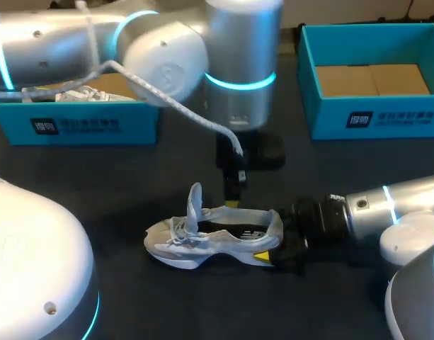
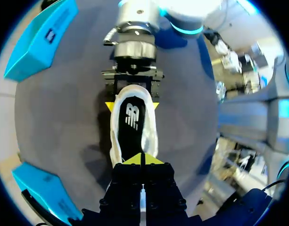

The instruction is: Take the shoe out of the shoebox, open the shoe tongue, remove and reinsert the insole, then place the shoe into the shoebox

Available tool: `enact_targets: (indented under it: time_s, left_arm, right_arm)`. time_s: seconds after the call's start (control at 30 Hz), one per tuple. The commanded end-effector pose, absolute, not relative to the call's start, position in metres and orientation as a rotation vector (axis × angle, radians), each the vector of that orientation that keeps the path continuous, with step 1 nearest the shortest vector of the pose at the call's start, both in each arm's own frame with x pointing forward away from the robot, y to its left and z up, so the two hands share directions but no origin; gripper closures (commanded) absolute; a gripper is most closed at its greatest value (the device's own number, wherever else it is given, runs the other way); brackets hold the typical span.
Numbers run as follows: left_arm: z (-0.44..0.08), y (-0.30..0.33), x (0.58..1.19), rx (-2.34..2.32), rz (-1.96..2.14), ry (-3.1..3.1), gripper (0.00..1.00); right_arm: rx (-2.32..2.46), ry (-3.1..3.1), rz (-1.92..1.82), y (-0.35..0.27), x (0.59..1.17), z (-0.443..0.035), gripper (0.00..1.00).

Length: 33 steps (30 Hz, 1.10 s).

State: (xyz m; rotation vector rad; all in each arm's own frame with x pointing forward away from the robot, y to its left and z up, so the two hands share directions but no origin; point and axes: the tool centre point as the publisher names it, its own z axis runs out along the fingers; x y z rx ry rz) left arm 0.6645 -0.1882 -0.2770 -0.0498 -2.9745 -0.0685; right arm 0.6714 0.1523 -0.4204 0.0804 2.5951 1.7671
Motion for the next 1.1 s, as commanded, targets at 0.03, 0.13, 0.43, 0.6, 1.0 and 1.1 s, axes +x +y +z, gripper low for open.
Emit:
enact_targets:
  time_s: [0.03,0.13,0.43,0.6,1.0,1.1]
  left_arm:
    - [-0.281,-0.199,0.664,-0.078,-0.231,-2.968,1.0]
    - [-0.281,-0.199,0.664,-0.078,-0.231,-2.968,1.0]
    - [-0.321,-0.208,0.674,-0.214,-0.161,-2.937,1.0]
    - [-0.35,-0.206,0.677,-0.202,-0.137,-2.9,1.0]
    - [-0.365,-0.193,0.658,-0.291,-0.099,-2.941,1.0]
    - [-0.372,-0.192,0.651,-0.298,-0.101,-2.954,1.0]
  right_arm:
    - [0.082,2.596,1.763,0.152,0.671,-0.42,1.0]
    - [0.082,2.596,1.763,0.152,0.671,-0.42,1.0]
    - [0.082,2.596,1.763,0.152,0.671,-0.42,1.0]
    - [0.082,2.596,1.763,0.152,0.671,-0.42,1.0]
    - [0.082,2.596,1.763,0.152,0.671,-0.42,1.0]
    - [0.082,2.596,1.763,0.152,0.671,-0.42,1.0]
